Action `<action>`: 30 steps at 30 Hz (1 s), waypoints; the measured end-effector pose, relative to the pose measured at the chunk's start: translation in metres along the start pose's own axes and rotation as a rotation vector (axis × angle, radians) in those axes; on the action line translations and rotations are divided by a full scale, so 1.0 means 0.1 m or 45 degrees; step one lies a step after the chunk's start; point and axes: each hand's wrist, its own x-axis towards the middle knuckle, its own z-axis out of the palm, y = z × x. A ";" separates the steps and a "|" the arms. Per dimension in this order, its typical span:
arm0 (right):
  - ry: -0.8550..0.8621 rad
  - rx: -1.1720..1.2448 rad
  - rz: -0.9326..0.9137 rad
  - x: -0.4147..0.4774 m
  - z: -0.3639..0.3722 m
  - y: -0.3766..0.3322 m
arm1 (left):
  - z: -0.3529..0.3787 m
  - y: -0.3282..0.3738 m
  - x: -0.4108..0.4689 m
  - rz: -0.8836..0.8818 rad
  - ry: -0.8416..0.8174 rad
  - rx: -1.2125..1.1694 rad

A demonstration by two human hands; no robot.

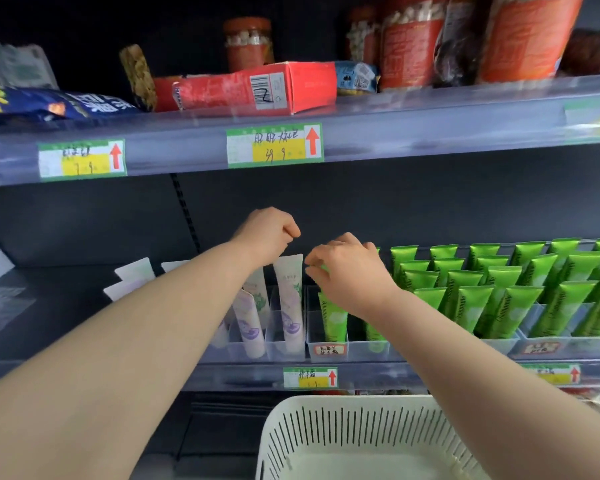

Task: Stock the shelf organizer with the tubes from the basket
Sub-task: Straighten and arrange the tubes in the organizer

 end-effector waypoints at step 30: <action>-0.312 -0.234 0.039 0.13 0.27 -0.56 | -0.34 -0.51 -0.57 0.113 -0.497 0.346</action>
